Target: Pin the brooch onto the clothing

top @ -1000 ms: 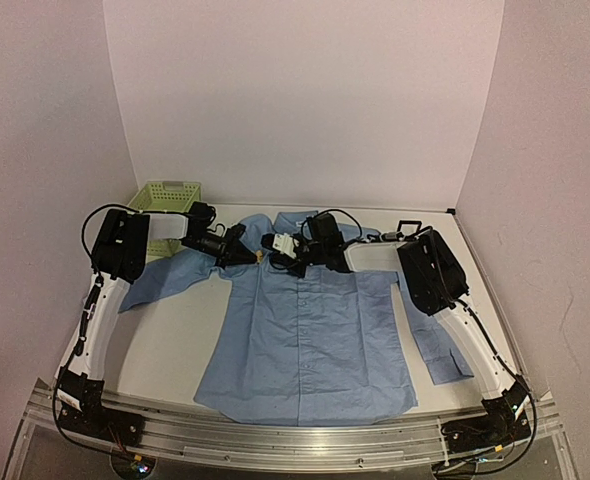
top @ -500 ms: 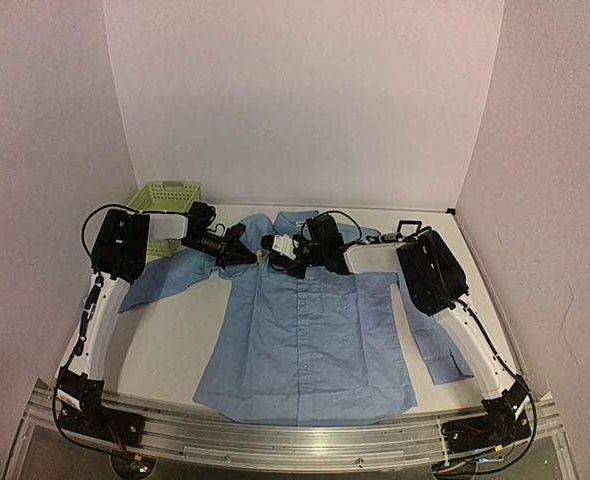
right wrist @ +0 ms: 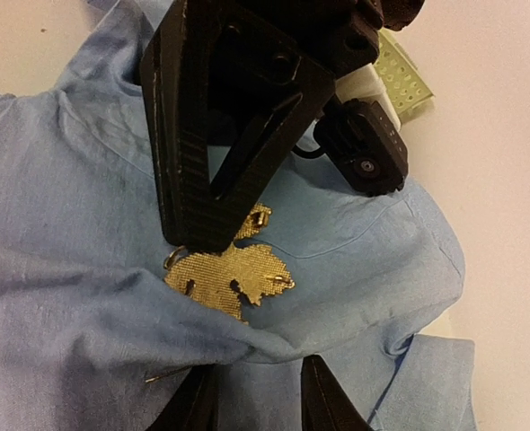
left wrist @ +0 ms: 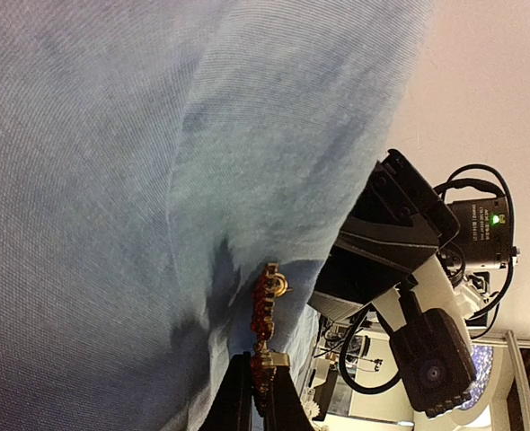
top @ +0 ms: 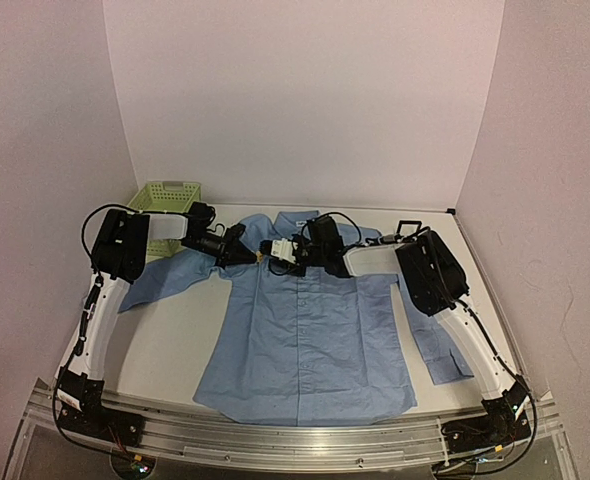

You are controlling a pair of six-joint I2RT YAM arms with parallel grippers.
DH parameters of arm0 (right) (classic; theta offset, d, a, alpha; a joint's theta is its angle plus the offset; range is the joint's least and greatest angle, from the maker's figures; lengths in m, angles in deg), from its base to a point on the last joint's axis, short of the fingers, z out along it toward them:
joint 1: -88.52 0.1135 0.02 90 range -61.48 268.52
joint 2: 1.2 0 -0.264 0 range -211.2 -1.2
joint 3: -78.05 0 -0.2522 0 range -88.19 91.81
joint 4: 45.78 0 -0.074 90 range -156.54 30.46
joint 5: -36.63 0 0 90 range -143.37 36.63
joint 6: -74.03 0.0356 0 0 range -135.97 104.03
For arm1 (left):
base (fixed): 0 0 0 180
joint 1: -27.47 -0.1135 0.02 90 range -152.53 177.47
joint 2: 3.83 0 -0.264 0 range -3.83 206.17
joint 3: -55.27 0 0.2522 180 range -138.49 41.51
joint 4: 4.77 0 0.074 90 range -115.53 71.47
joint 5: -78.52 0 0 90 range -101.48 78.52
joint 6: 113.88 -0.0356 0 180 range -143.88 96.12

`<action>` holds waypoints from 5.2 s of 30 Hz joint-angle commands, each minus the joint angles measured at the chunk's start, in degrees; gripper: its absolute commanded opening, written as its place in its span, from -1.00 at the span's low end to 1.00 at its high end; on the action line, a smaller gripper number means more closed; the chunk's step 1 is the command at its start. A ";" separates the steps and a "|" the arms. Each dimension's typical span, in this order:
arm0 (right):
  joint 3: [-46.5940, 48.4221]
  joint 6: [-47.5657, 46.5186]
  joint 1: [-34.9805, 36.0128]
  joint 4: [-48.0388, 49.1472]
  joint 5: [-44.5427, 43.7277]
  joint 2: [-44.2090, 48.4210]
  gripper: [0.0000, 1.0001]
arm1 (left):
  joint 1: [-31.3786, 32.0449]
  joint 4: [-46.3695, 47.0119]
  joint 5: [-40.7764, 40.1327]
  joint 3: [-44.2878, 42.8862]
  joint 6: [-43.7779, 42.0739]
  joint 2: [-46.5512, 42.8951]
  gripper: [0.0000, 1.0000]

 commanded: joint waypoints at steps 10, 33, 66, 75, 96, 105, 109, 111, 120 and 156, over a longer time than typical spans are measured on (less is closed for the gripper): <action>-4.25 0.96 0.62 7.44 4.96 2.13 -0.28 | -0.14 -3.47 -5.20 3.98 0.75 4.81 -1.00; 0.55 18.39 0.53 12.14 8.62 -0.33 -0.39 | 0.75 -5.52 -4.09 4.61 2.54 5.74 -1.00; -1.31 12.13 -1.49 0.35 0.06 5.25 -0.32 | 0.68 -5.32 -4.22 4.99 1.85 5.69 -1.00; -0.09 6.34 0.48 -0.77 -3.05 1.96 -0.31 | 0.67 -5.39 -4.27 4.94 1.94 5.69 -1.00; -2.92 -0.75 1.15 -0.81 -4.07 2.56 -0.21 | 0.67 -5.15 -4.03 5.24 2.21 5.75 -1.00; 0.62 9.15 1.05 5.16 0.82 0.55 -0.42 | 0.67 -5.24 -3.94 5.22 2.14 5.58 -1.00; 1.00 10.47 1.12 5.31 4.26 0.52 -0.53 | 0.72 -5.22 -3.94 5.18 2.15 5.70 -1.00; 1.09 10.32 1.18 5.23 4.17 0.13 -0.53 | 0.67 -5.19 -3.88 5.07 2.13 5.80 -1.00; -0.24 11.95 1.07 5.36 8.40 1.39 -0.53 | 0.68 -5.28 -3.96 4.95 2.14 5.89 -1.00; 9.81 20.58 2.45 -2.79 4.85 -5.72 -0.81 | 1.89 -8.61 -5.21 0.82 -6.45 5.75 -1.00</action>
